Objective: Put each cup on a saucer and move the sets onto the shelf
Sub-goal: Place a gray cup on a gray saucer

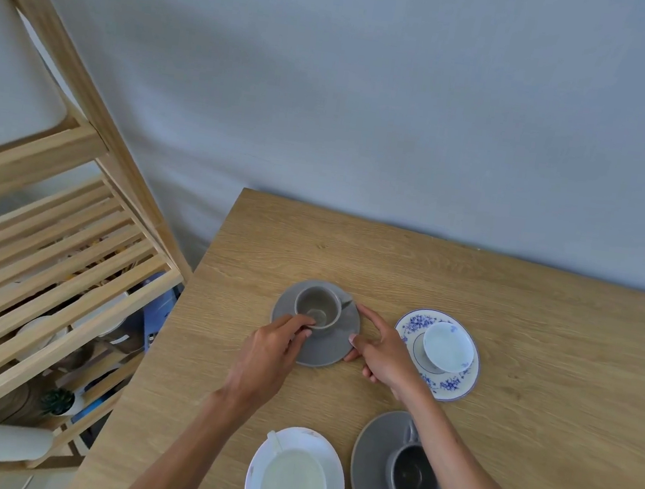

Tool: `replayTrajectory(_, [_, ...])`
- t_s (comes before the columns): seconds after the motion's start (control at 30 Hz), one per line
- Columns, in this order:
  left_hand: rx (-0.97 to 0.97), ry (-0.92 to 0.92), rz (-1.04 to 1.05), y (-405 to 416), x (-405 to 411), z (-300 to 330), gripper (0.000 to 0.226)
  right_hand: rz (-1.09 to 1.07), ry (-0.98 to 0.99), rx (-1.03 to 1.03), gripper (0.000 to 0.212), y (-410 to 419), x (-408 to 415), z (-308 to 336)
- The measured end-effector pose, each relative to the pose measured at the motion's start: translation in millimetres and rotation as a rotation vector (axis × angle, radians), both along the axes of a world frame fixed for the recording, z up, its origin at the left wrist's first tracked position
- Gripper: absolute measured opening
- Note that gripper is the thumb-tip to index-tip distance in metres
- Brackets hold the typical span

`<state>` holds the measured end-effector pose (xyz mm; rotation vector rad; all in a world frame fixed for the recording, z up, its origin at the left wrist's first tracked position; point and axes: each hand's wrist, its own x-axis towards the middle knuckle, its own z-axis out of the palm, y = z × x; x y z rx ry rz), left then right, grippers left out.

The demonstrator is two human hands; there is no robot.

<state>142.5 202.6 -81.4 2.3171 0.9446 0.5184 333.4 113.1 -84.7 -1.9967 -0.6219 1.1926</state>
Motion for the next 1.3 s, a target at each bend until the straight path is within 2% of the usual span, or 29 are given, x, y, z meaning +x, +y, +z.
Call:
replayTrajectory(0.17, [-0.066, -0.033, 0.220, -3.8, -7.4, 5.2, 0.041, 0.012, 0.000, 0.004, 0.057, -0.3, -0.1, 1.7])
replayTrajectory(0.27, [-0.099, 0.007, 0.328, 3.4, -15.9, -2.5, 0.052, 0.020, 0.001, -0.003, 0.057, -0.2, -0.3, 3.0])
replayTrajectory(0.4, [-0.084, 0.140, 0.296, 8.5, -19.1, -15.0, 0.068, 0.030, 0.006, -0.025, 0.058, 1.1, 0.4, 4.1])
replayTrajectory(0.63, [-0.160, 0.179, 0.218, 8.2, -12.9, -19.7, 0.063, 0.055, -0.011, -0.031, 0.065, 2.3, 0.0, 6.6])
replayTrajectory(0.9, [-0.472, -0.071, 0.333, 10.3, -20.6, -27.1, 0.073, 0.062, 0.037, 0.011, 0.065, 3.1, -8.5, 13.3])
replayTrajectory(1.0, [-0.481, -0.174, 0.358, 3.6, -26.9, -20.2, 0.065, 0.063, 0.067, 0.070, 0.064, 2.9, -11.8, 23.8])
replayTrajectory(1.17, [-0.560, -0.358, 0.385, -11.0, -40.7, 14.6, 0.062, 0.097, -0.007, 0.150, 0.066, -5.7, -26.6, 40.0])
replayTrajectory(1.3, [-0.570, -0.438, 0.371, -25.7, -58.8, 36.5, 0.057, 0.114, -0.030, 0.210, 0.066, -20.1, -44.5, 57.3])
